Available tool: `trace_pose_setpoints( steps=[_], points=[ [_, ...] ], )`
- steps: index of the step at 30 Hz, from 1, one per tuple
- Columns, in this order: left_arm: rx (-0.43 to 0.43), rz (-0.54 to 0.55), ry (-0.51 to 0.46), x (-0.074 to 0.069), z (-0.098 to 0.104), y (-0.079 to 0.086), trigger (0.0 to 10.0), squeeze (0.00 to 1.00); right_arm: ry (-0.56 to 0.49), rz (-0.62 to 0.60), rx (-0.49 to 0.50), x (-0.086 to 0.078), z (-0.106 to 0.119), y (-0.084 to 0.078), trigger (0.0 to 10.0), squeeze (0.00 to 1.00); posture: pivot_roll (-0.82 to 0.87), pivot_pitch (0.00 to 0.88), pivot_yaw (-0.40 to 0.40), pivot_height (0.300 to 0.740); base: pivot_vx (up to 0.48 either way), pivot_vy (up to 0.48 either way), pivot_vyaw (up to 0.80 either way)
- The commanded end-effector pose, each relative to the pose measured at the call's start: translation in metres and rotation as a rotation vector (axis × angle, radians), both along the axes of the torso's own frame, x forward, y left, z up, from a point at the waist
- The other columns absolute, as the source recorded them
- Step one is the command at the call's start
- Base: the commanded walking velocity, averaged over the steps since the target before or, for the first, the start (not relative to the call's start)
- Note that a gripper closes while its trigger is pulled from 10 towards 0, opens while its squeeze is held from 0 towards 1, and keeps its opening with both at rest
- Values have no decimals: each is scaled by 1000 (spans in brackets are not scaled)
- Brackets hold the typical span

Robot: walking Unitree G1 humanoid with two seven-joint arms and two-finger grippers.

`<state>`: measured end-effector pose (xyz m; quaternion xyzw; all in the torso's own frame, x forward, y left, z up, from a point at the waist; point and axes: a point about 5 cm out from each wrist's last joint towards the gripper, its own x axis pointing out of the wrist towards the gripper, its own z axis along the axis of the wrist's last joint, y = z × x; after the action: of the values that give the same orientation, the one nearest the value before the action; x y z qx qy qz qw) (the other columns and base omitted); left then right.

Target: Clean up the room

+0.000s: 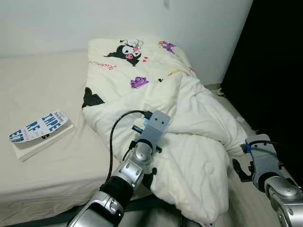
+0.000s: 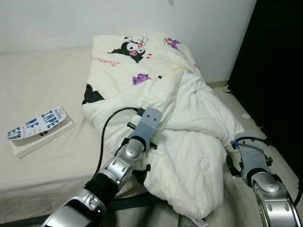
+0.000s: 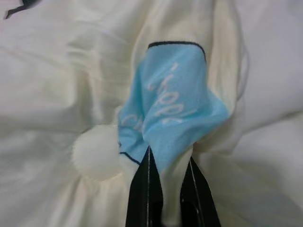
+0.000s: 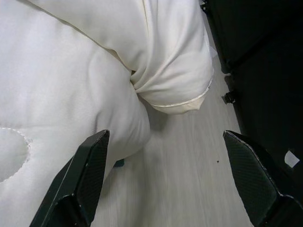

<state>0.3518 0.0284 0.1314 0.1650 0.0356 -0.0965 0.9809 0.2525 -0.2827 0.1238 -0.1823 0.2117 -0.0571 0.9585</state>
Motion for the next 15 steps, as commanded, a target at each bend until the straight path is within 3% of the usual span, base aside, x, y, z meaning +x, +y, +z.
trace_pose_setpoints(
  steps=[1,2,4,5,6,8,10,11,12,13,14,15],
  points=[
    [1,83,-21,5,3,24,0,0,-9,37,-7,2,0,9,10000,0,-113,146,27,517,0,0,0],
    [-3,115,-35,8,6,34,0,0,-7,43,-5,3,-1,10,10000,0,-113,146,27,517,0,0,0],
    [-3,115,-35,8,6,34,0,0,-7,43,-5,3,-1,10,10000,0,-113,146,27,517,0,0,0],
    [-9,172,-50,9,9,53,0,0,-5,51,-4,4,-1,12,10000,0,-103,141,26,517,0,0,0],
    [-14,262,-53,7,7,85,0,0,-3,63,-5,6,-1,14,10000,0,-90,137,25,517,0,0,0],
    [-14,262,-53,7,7,85,0,0,-3,63,-5,6,-1,14,10000,0,-90,137,25,517,0,0,0],
    [-36,456,-4,-20,-9,153,0,0,-4,85,-3,11,-1,17,10000,0,-63,136,18,517,0,0,0],
    [-36,456,-4,-20,-9,153,0,0,-4,85,-3,11,-1,17,10000,0,-63,136,18,517,0,0,0],
    [-46,531,26,-42,-18,180,0,0,-2,91,0,13,-1,18,10000,0,-51,141,16,517,0,0,0],
    [-46,531,26,-42,-18,180,0,0,-2,91,0,13,-1,18,10000,0,-51,141,16,517,0,0,0],
    [-65,606,67,-68,-30,203,0,0,2,100,3,14,-2,19,10000,0,-37,139,15,517,0,0,0],
    [-65,606,67,-68,-30,203,0,0,2,100,3,14,-2,19,10000,0,-37,139,15,517,0,0,0]
  ],
)
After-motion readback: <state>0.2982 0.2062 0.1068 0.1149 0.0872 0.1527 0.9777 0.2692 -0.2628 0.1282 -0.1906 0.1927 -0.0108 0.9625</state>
